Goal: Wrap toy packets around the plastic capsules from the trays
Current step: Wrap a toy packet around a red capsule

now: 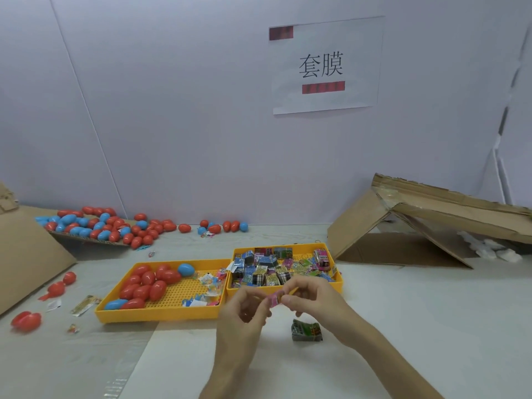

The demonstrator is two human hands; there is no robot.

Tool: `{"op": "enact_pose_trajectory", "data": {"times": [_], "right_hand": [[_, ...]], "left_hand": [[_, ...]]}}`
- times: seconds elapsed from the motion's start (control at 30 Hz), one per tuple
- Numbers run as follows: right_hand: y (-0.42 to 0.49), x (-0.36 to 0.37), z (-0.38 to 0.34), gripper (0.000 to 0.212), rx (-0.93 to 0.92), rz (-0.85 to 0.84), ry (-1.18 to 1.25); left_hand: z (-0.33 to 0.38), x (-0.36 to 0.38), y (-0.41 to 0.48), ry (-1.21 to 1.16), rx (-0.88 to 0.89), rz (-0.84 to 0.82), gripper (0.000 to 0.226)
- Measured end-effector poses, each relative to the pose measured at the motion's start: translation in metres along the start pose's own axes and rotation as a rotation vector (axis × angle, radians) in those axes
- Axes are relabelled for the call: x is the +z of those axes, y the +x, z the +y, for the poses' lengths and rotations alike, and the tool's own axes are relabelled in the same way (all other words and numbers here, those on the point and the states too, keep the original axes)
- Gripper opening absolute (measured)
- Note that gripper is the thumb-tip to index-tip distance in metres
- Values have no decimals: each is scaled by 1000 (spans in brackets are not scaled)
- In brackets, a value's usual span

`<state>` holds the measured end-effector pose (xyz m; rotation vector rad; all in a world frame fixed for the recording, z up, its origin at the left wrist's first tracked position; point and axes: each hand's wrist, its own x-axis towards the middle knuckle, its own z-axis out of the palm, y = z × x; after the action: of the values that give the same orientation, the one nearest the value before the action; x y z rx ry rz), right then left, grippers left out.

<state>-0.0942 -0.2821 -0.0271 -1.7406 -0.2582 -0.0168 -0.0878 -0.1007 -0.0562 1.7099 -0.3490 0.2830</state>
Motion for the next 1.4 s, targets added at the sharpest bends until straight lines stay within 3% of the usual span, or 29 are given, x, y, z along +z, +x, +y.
{"op": "enact_pose_trajectory", "data": {"times": [0.23,0.63,0.83,1.07,1.4], "right_hand": [[0,3,0,11,-5,-62,-147],[3,2,0,31,158,-48,-5],[-1,-1,-1,18,23,-98,65],[-1,-4,-1,13,-38,-107,128],[-5,4,-6,26,-17,-156,28]], "left_hand": [[-6,2,-1,284,113,-37,32],[-11,1,-1,230,25,68,33],[-8,3,-4,135,60,74,25],[-2,6,-7,179,152,80,35],[-5,5,-9,175,243,22,45]]}}
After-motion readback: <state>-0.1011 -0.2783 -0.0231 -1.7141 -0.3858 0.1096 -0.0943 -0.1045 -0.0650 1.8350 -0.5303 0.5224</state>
